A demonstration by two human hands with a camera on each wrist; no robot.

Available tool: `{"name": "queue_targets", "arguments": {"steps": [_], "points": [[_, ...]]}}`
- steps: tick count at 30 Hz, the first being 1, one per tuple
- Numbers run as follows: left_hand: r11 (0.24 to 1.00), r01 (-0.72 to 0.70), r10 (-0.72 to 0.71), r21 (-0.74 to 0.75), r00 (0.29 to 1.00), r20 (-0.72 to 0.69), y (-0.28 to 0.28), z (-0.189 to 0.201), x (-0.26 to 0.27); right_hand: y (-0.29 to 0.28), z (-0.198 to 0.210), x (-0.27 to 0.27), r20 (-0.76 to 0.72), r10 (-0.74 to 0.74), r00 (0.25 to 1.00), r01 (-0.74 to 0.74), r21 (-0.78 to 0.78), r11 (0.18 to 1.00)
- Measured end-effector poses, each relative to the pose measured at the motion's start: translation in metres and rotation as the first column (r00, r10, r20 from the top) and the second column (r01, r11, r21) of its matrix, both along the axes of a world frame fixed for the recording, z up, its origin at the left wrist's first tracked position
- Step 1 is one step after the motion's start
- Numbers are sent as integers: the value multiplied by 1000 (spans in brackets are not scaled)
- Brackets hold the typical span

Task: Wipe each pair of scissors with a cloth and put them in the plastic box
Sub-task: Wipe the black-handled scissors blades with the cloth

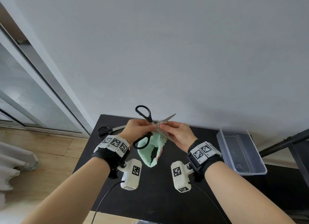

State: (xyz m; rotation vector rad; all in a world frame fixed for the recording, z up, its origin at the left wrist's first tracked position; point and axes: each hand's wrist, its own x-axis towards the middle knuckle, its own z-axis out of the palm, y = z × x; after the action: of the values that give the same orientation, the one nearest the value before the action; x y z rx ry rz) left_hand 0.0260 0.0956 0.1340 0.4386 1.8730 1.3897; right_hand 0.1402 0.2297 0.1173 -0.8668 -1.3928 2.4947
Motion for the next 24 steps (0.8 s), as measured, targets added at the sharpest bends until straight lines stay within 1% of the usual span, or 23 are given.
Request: {"name": "queue_targets", "arguments": {"steps": [3, 9, 13, 24], "points": [[1000, 23, -24, -13, 999, -22, 0, -1, 0, -2, -1, -1, 8, 12, 1000, -12, 26, 1000], [998, 61, -62, -22, 997, -43, 2, -5, 0, -4, -6, 0, 35, -39, 999, 34, 123, 992], [995, 102, -103, -15, 994, -29, 4, -4, -2, 0, -9, 3, 50, -79, 996, 71, 142, 987], [987, 149, -150, -64, 988, -21, 7, -1, -7, 7, -12, 6, 29, -148, 989, 146, 37, 989]]}}
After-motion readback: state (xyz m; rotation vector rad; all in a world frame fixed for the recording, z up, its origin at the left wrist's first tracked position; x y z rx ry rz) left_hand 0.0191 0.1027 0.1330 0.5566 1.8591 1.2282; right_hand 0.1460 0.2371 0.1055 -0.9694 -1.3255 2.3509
